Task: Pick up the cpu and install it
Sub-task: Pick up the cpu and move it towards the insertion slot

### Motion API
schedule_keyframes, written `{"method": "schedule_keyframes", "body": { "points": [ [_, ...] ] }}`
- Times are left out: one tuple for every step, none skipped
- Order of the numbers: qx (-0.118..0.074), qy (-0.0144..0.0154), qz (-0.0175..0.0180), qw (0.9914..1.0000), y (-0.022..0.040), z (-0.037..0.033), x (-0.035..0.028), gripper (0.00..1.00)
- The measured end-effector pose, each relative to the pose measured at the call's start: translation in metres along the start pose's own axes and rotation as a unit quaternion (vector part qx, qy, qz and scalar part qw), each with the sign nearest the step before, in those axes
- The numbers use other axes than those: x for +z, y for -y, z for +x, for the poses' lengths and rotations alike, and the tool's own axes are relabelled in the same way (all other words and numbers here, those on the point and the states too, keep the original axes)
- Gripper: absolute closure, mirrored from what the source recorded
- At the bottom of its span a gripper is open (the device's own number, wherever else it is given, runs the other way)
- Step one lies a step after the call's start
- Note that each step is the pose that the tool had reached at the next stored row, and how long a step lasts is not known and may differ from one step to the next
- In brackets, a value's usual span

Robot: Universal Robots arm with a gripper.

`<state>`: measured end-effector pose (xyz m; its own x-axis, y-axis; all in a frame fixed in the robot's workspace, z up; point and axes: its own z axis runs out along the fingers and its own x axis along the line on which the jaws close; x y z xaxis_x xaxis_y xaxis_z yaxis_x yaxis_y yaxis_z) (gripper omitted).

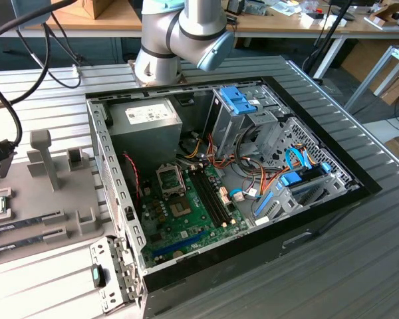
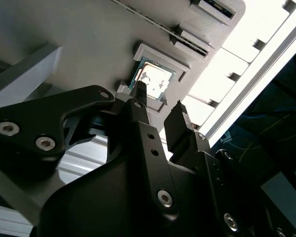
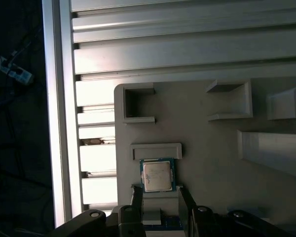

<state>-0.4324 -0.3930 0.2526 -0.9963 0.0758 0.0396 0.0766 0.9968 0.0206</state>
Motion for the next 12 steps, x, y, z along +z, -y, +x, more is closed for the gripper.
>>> {"method": "schedule_keyframes", "body": {
  "points": [
    [0.0,0.0,0.0,1.0,0.0,0.0,0.0002,0.58],
    [0.0,0.0,0.0,1.0,0.0,0.0,0.0004,0.58],
    [0.0,0.0,0.0,1.0,0.0,0.0,0.0005,0.58],
    [0.0,0.0,0.0,1.0,0.0,0.0,0.0006,0.58],
    [0.0,0.0,0.0,1.0,0.0,0.0,0.0008,0.58],
    [0.0,0.0,0.0,1.0,0.0,0.0,0.001,0.58],
    [0.0,0.0,0.0,1.0,0.0,-0.0001,0.0012,0.58],
    [0.0,0.0,0.0,1.0,0.0,-0.0001,0.0013,0.58],
    [0.0,0.0,0.0,1.0,0.0,-0.0001,0.0015,0.58],
    [0.0,0.0,0.0,1.0,0.0,-0.0001,0.0017,0.58],
    [0.0,0.0,0.0,1.0,0.0,-0.0001,0.0018,0.58],
    [0.0,0.0,0.0,1.0,0.0,-0.0001,0.002,0.58]
  ]
}}
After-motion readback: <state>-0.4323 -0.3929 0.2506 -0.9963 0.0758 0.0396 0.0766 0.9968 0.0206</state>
